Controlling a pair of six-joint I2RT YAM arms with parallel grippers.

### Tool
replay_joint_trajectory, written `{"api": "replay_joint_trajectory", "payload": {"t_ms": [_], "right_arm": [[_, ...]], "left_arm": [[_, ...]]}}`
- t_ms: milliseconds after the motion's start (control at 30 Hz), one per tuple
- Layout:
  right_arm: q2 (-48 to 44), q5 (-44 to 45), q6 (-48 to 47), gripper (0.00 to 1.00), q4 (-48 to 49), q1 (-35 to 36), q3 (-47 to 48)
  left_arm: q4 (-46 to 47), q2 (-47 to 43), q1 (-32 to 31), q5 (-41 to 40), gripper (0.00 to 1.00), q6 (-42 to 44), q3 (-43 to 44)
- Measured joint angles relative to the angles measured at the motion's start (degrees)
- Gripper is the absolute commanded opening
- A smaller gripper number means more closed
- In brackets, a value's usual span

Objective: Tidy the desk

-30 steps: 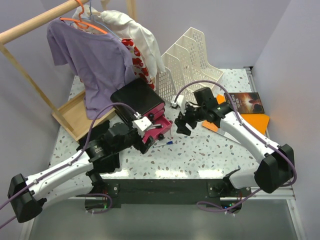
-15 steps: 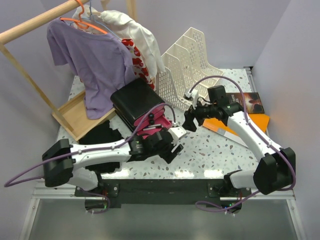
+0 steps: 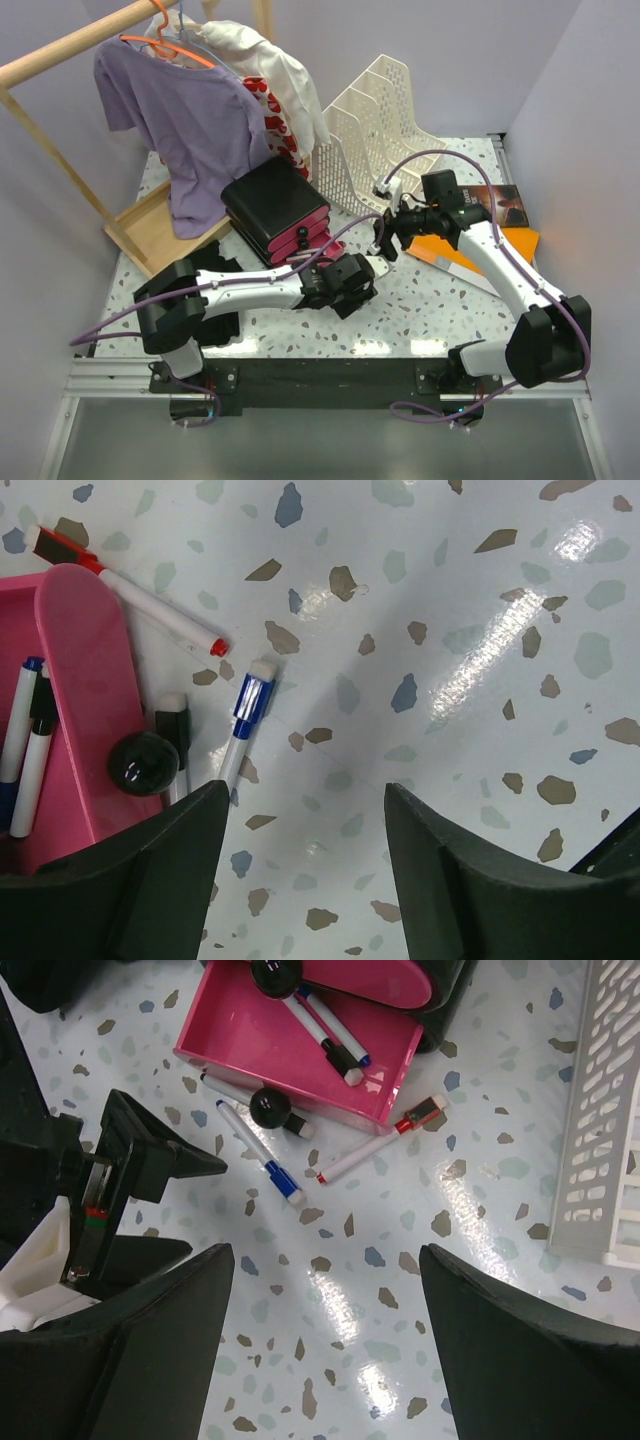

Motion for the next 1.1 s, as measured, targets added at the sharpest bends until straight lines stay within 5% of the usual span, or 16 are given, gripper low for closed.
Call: {"api": "replay_joint_trajectory", "payload": {"t_ms": [1100], "right_arm": [[2.82,3.89,-0.74,0.8,0.07,-1.81,0.0]], "left_arm": [[3.23,5.68,8.52,11.67,0.48,9.6,-0.79]]}}
